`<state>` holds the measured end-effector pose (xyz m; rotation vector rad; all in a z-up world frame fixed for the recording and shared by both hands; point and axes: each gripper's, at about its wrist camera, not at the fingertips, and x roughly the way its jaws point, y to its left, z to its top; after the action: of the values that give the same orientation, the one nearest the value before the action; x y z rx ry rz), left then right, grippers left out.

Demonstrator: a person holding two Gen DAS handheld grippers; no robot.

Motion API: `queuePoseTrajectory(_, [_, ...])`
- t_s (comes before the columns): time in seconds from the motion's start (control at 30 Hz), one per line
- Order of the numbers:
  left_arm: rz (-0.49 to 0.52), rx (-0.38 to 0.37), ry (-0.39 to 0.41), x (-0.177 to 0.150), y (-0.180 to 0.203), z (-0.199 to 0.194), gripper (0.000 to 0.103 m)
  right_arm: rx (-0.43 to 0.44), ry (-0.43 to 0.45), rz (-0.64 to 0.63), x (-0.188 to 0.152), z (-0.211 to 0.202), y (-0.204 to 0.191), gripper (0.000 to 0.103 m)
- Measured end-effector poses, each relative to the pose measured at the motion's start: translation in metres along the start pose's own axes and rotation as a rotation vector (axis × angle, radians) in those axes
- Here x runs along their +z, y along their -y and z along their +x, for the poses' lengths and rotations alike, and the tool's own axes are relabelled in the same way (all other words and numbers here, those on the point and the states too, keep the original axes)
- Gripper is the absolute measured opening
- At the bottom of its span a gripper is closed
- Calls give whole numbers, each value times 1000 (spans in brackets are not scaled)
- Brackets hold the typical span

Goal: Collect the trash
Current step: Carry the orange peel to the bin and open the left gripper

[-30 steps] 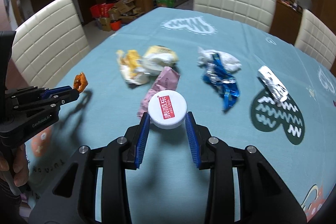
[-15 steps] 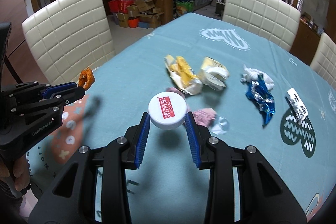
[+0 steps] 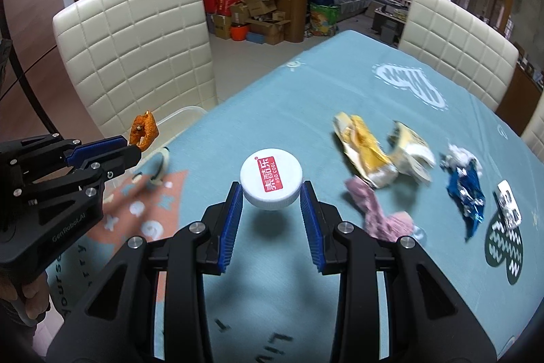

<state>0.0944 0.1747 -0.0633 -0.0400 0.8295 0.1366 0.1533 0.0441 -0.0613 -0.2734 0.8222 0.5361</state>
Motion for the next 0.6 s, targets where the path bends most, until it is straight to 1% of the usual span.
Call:
queuePoseTrajectory(0.37, [-40,42,-13,-4,-36,7,17,48,-10,-89,23,25,-46,37])
queuePoseTrajectory(0.6, [-66,67,-16,-4,-55,13,17,64,-17,-124,33,37,-65,37])
